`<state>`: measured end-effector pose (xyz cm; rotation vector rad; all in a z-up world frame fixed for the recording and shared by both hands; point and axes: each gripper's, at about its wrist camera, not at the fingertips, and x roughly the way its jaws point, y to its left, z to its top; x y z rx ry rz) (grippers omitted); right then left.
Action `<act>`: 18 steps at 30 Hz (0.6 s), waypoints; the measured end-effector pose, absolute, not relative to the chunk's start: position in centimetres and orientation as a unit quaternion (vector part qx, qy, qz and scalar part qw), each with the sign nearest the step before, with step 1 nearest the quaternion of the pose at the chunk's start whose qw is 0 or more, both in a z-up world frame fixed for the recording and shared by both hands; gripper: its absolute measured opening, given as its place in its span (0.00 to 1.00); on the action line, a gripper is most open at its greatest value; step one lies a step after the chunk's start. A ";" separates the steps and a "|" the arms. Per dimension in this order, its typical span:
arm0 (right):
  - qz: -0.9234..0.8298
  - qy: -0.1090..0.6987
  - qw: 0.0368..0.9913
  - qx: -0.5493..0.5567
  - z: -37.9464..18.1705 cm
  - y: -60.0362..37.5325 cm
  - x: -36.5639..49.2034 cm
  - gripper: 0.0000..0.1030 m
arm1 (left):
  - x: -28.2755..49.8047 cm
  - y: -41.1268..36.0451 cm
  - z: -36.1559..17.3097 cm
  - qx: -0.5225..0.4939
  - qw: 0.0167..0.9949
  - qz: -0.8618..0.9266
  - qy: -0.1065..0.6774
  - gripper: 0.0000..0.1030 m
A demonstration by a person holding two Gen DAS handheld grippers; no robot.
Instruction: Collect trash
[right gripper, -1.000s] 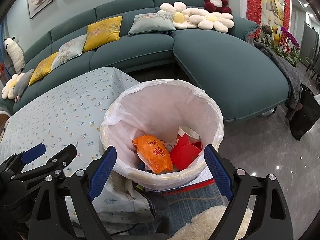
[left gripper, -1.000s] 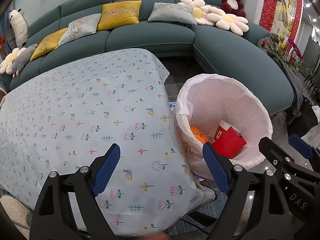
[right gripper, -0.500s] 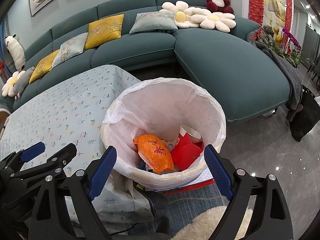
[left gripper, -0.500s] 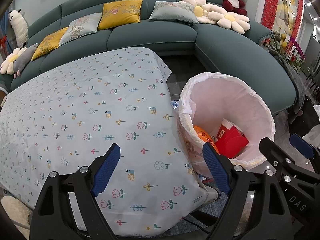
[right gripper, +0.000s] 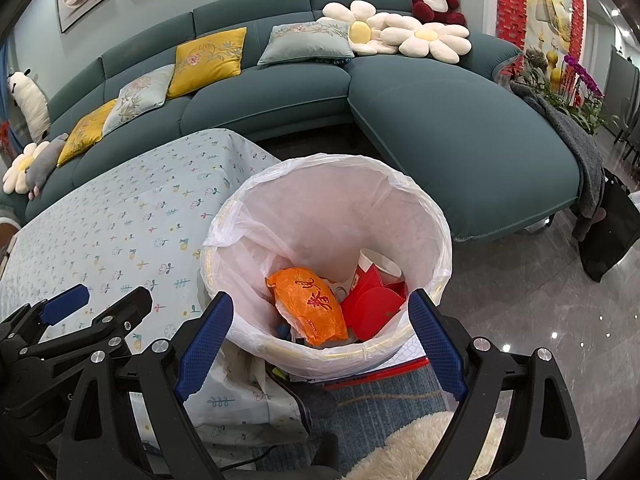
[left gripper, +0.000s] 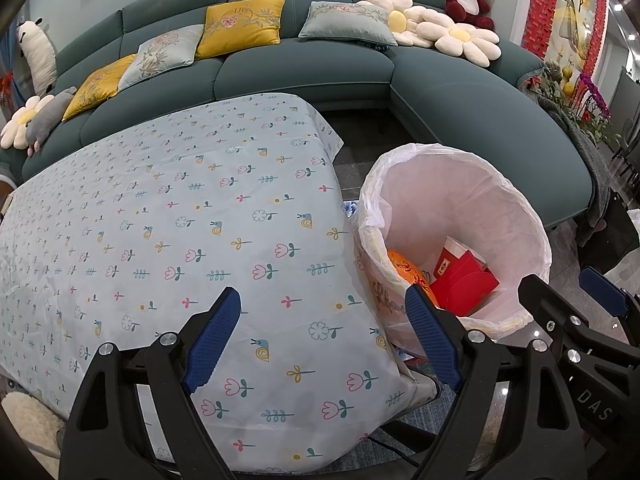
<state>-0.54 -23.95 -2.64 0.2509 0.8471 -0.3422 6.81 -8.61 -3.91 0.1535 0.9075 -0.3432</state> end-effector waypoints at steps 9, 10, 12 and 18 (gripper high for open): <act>-0.165 0.408 0.890 0.119 -2.8 -23.9 -0.5 0.83 | 6.8 -8.5 -4.0 0.074 0.883 -0.160 0.434 0.78; -0.166 0.408 0.890 0.118 -2.8 -23.9 -0.5 0.83 | 6.8 -8.5 -3.9 0.073 0.883 -0.160 0.435 0.78; -0.165 0.408 0.890 0.120 -2.8 -23.9 -0.5 0.83 | 6.7 -8.4 -3.9 0.072 0.885 -0.160 0.432 0.78; -0.166 0.406 0.891 0.119 -2.9 -23.9 -0.6 0.83 | 6.7 -8.2 -4.0 0.068 0.888 -0.147 0.431 0.88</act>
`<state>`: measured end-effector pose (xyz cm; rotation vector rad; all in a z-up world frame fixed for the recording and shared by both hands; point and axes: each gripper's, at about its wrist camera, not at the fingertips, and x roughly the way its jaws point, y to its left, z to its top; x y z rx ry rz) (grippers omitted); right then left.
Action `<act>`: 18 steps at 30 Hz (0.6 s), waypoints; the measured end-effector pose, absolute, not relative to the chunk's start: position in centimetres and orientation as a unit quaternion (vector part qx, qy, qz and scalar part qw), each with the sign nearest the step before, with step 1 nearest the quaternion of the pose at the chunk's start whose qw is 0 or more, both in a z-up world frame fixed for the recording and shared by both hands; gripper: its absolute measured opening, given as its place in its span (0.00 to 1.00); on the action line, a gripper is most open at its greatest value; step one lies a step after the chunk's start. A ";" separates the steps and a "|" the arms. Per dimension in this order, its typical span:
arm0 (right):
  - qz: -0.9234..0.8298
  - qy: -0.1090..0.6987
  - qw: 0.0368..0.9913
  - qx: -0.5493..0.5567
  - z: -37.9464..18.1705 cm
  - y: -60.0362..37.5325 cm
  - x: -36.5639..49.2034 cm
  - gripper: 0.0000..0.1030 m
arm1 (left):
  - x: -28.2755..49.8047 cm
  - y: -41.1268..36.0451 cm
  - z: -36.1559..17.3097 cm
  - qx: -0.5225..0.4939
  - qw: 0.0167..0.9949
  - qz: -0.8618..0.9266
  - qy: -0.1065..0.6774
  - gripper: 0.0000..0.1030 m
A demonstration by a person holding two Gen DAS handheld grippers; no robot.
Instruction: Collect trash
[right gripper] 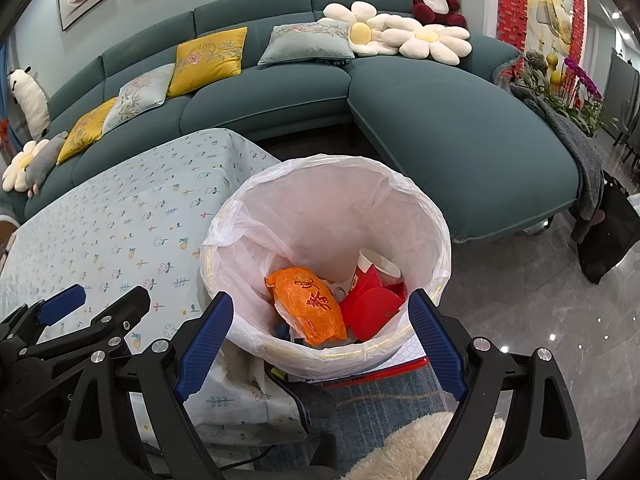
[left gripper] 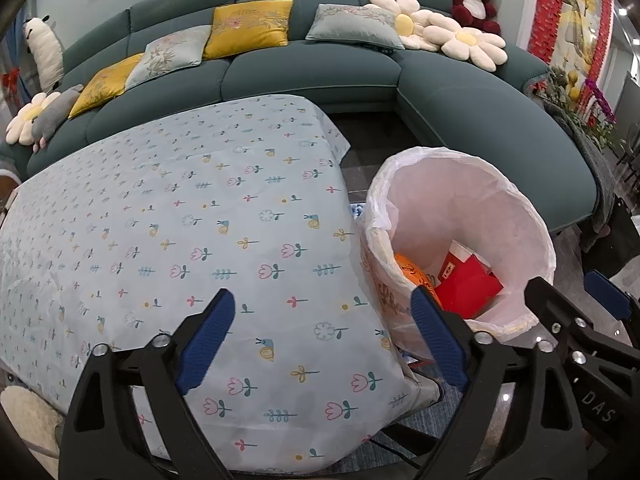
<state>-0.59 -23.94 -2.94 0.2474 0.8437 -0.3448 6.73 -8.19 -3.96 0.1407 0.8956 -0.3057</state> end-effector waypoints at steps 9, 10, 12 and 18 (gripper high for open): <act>-0.168 0.406 0.890 0.123 -2.8 -24.1 -0.7 0.83 | 6.8 -8.2 -3.9 0.067 0.888 -0.148 0.430 0.89; -0.168 0.405 0.890 0.123 -2.8 -24.1 -0.7 0.83 | 6.8 -8.2 -3.9 0.066 0.887 -0.151 0.431 0.89; -0.169 0.405 0.890 0.125 -2.7 -24.1 -0.8 0.83 | 6.9 -8.3 -3.9 0.064 0.885 -0.154 0.434 0.89; -0.170 0.406 0.889 0.123 -2.7 -24.1 -0.7 0.83 | 6.8 -8.2 -4.1 0.068 0.886 -0.157 0.432 0.89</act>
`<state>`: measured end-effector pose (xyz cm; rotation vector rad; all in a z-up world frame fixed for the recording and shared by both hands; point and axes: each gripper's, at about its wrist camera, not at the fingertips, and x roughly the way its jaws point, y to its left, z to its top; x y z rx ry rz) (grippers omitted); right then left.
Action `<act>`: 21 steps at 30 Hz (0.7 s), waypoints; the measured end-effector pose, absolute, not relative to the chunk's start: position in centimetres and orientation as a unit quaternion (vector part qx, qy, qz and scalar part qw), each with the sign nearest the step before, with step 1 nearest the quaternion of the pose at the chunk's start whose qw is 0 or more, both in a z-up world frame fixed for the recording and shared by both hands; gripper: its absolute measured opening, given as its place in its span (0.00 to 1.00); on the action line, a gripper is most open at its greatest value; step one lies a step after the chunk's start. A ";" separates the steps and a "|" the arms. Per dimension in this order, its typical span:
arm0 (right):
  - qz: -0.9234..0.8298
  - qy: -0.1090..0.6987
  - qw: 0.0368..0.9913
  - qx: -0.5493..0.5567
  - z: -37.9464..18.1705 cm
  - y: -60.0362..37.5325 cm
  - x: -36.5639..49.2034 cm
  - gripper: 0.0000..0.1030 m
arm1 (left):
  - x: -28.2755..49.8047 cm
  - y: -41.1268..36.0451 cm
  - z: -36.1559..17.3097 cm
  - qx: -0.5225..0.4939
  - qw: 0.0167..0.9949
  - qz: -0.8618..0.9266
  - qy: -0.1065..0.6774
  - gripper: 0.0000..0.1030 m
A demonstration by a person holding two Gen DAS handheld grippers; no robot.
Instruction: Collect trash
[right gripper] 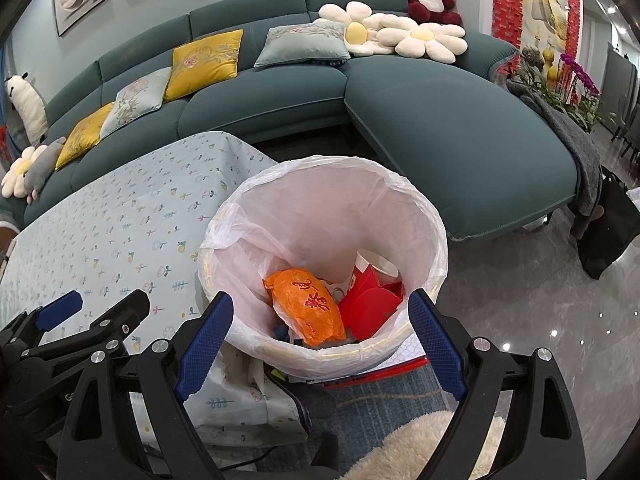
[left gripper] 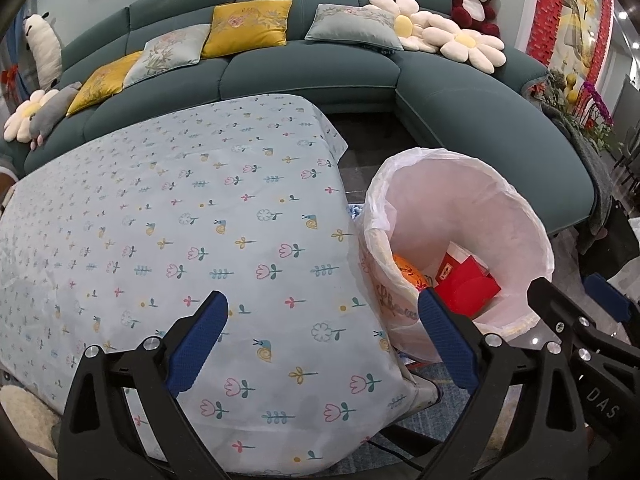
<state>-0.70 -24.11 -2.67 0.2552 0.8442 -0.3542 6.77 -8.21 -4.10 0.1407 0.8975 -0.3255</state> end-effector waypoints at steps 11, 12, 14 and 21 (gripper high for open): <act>-0.171 0.407 0.889 0.119 -2.5 -23.9 -0.7 0.83 | 6.8 -8.3 -4.2 0.073 0.884 -0.160 0.432 0.89; -0.172 0.407 0.889 0.118 -2.5 -23.9 -0.7 0.83 | 6.8 -8.3 -4.2 0.073 0.884 -0.160 0.432 0.89; -0.171 0.407 0.889 0.118 -2.5 -24.0 -0.7 0.83 | 6.8 -8.4 -4.2 0.074 0.884 -0.160 0.432 0.89; -0.171 0.407 0.889 0.119 -2.5 -24.0 -0.7 0.83 | 6.9 -8.4 -4.1 0.074 0.884 -0.161 0.432 0.88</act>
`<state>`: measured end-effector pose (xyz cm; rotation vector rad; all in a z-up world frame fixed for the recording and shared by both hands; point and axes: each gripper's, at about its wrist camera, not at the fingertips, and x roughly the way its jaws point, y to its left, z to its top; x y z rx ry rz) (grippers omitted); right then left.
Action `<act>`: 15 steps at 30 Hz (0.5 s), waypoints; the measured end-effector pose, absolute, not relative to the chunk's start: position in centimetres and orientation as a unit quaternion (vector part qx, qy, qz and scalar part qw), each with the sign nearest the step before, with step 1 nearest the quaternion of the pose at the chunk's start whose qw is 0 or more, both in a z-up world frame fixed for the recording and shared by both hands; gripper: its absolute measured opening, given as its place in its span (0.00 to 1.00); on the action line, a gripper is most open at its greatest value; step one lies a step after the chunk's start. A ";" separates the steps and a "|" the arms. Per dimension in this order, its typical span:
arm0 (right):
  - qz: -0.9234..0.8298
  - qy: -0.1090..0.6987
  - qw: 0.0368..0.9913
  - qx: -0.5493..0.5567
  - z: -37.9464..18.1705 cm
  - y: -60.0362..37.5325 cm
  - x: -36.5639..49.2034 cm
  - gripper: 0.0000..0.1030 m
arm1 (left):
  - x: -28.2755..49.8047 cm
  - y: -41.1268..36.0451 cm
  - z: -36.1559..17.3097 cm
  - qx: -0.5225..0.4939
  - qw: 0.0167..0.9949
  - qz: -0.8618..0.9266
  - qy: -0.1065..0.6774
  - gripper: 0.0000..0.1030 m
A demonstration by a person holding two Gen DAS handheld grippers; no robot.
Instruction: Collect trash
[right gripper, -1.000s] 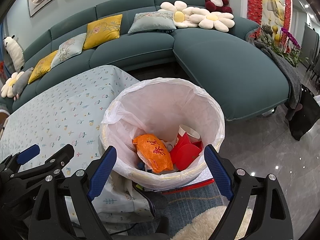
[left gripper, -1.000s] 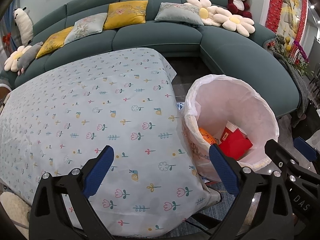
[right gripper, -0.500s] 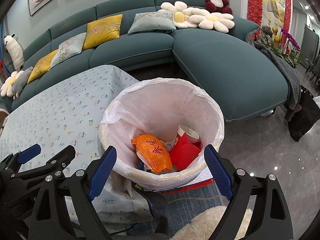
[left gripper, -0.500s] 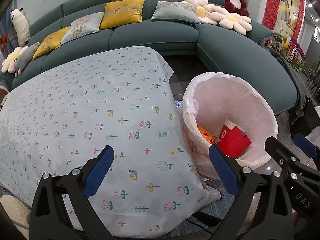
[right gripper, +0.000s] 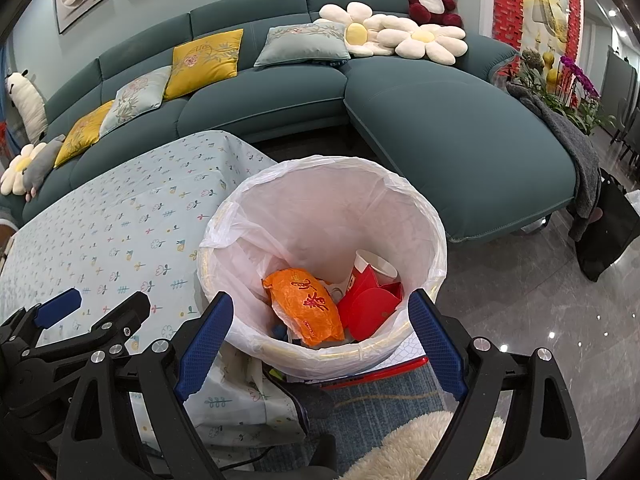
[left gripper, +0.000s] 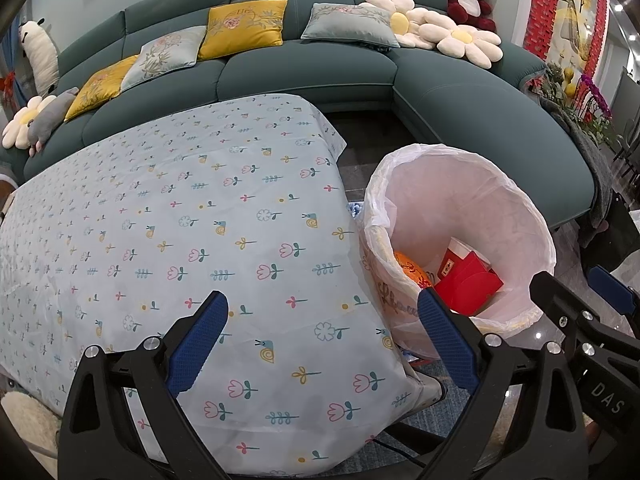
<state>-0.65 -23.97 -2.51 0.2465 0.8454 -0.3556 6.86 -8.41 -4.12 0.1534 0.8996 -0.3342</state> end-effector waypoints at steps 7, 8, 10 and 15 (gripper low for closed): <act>-0.171 0.407 0.889 0.118 -2.5 -24.0 -0.7 0.83 | 6.8 -8.5 -4.1 0.074 0.885 -0.161 0.431 0.88; -0.171 0.407 0.889 0.118 -2.5 -24.0 -0.7 0.83 | 6.8 -8.5 -4.1 0.074 0.885 -0.161 0.431 0.88; -0.171 0.407 0.889 0.119 -2.5 -24.0 -0.7 0.83 | 6.8 -8.5 -4.1 0.074 0.885 -0.161 0.431 0.88; -0.171 0.407 0.889 0.118 -2.5 -24.0 -0.7 0.83 | 6.8 -8.5 -4.2 0.074 0.884 -0.162 0.432 0.88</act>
